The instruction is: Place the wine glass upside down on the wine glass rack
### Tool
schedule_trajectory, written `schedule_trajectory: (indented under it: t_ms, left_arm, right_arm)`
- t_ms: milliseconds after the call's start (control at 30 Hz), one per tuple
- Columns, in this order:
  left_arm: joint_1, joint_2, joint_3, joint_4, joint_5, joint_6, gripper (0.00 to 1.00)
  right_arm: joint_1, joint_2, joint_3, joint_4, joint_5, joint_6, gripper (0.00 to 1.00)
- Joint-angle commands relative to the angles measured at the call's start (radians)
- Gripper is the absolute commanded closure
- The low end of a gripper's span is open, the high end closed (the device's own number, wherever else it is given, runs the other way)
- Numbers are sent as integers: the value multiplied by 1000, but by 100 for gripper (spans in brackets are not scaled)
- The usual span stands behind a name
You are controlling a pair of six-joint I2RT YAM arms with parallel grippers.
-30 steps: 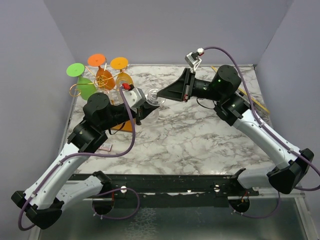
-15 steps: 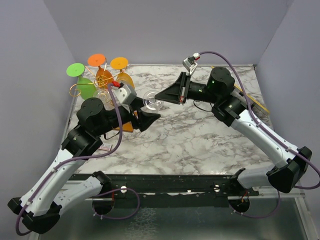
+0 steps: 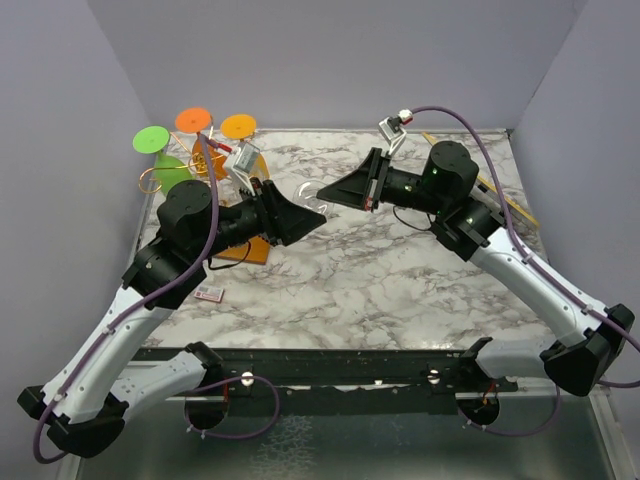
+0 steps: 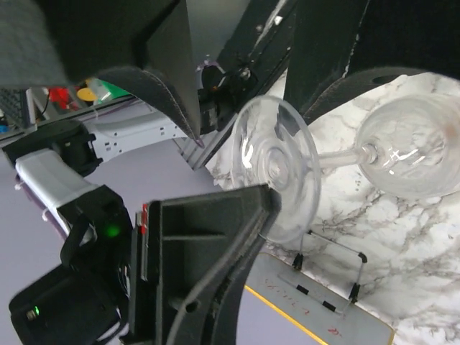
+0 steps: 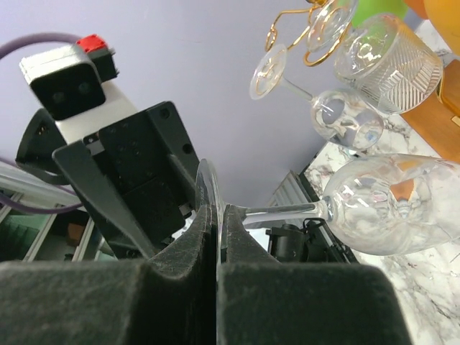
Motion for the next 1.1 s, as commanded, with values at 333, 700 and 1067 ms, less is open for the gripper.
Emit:
schedule_trajectory:
  t_ms: [333, 700, 1067]
  left_arm:
    - [-1, 25, 63, -36, -130, -172, 60]
    - [-1, 17, 81, -57, -172, -176, 98]
    - [-2, 128, 231, -49, -36, -206, 100]
  right_arm:
    - [4, -47, -46, 57, -9, -41, 99]
    - [5, -70, -50, 24, -22, -56, 99]
    - [3, -120, -51, -2, 114, -74, 33]
